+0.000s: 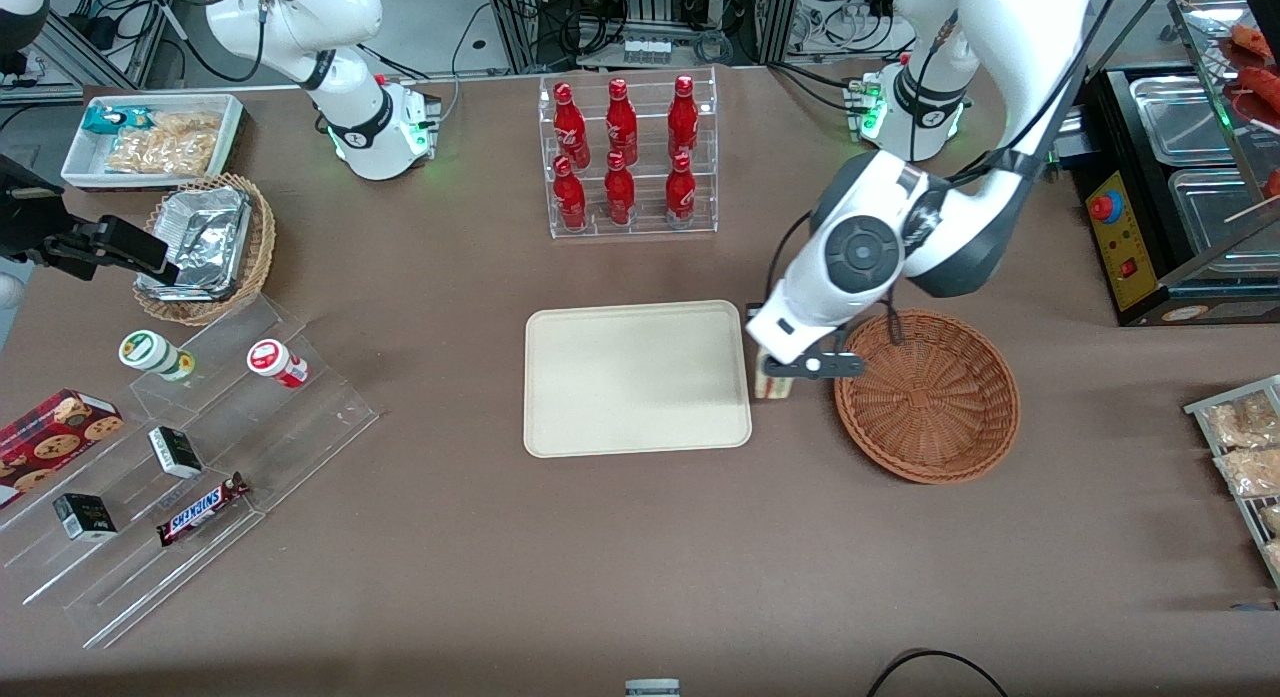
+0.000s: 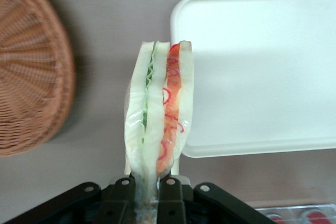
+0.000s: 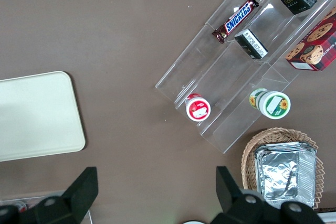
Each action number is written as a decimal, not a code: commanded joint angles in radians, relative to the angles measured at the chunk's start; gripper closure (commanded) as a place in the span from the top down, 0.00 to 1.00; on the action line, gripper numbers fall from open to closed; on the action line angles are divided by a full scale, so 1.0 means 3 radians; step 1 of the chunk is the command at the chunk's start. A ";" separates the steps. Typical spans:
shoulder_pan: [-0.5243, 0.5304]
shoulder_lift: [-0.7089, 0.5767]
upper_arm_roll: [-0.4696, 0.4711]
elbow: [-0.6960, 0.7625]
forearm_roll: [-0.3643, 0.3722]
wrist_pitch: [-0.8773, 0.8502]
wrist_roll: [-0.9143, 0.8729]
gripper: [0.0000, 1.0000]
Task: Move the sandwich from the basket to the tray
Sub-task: 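Lift the sandwich and carry it over the cream tray, then lower the held sandwich onto the tray centre, then open the left gripper to release the sandwich upright on the tray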
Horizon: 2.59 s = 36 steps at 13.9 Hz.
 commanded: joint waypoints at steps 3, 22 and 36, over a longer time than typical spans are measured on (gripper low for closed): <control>-0.0401 0.0588 -0.0114 0.0653 0.0562 -0.0050 -0.0801 0.04; -0.1322 0.1785 0.0188 0.1856 0.0947 0.0430 -0.1886 0.03; -0.1434 0.1734 0.0172 0.1687 0.0901 0.0390 -0.1989 0.06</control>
